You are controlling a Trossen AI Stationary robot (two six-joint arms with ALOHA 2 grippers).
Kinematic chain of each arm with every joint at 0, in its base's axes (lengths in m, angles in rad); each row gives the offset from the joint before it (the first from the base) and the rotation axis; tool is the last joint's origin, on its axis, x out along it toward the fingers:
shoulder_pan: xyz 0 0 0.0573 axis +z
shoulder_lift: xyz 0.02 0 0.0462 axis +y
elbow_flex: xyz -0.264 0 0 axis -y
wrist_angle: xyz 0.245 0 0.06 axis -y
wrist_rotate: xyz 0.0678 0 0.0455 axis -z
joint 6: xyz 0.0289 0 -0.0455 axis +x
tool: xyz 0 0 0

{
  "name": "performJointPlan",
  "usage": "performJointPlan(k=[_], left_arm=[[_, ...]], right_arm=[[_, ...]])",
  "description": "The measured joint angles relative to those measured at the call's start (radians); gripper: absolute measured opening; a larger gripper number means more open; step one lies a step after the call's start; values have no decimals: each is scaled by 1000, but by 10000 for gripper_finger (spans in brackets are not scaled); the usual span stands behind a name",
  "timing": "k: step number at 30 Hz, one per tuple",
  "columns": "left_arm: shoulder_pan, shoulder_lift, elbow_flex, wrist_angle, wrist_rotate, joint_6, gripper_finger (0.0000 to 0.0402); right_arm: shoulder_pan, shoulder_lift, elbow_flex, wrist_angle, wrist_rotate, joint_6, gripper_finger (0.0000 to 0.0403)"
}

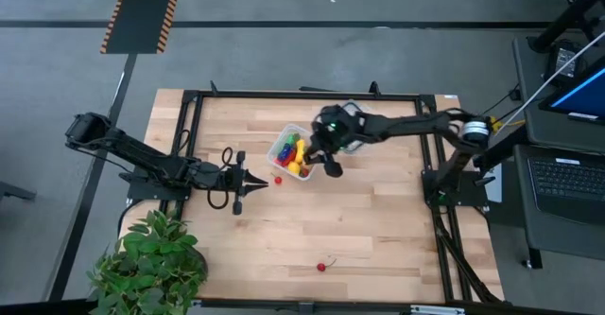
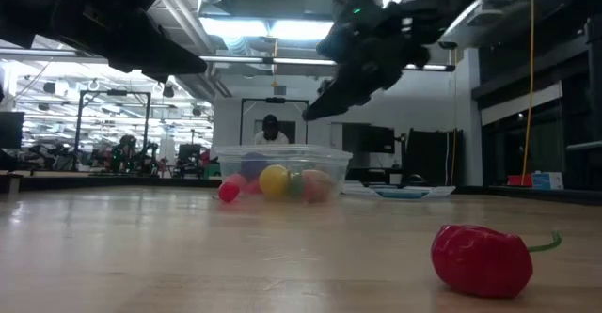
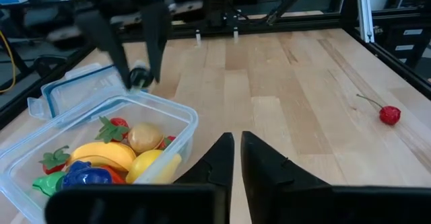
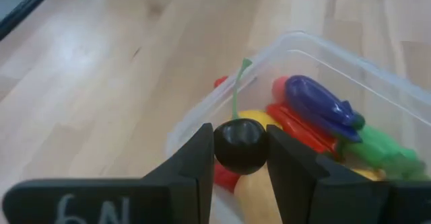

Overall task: Pick and placing Produce into tupperware
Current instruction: Put the black cherry into the transparent container

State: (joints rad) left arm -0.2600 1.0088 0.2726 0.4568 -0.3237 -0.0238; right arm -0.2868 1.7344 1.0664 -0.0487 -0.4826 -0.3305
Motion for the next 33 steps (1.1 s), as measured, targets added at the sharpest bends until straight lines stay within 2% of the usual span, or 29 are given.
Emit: performJointPlan(k=[10,14,22,33], left_arm=[[0,0,0,-3,0,0,43],[0,0,0,-7,0,0,49],[0,0,0,-13,0,1,59],[0,0,0,-15,0,1,57]], right_arm=[[-12,252,378,-383,-40,-109,112],[-12,322,470,-437,-44,-125,112],[-12,409,557,-447,-53,-150,112],[-12,452,569,-447,-68,-152,112]])
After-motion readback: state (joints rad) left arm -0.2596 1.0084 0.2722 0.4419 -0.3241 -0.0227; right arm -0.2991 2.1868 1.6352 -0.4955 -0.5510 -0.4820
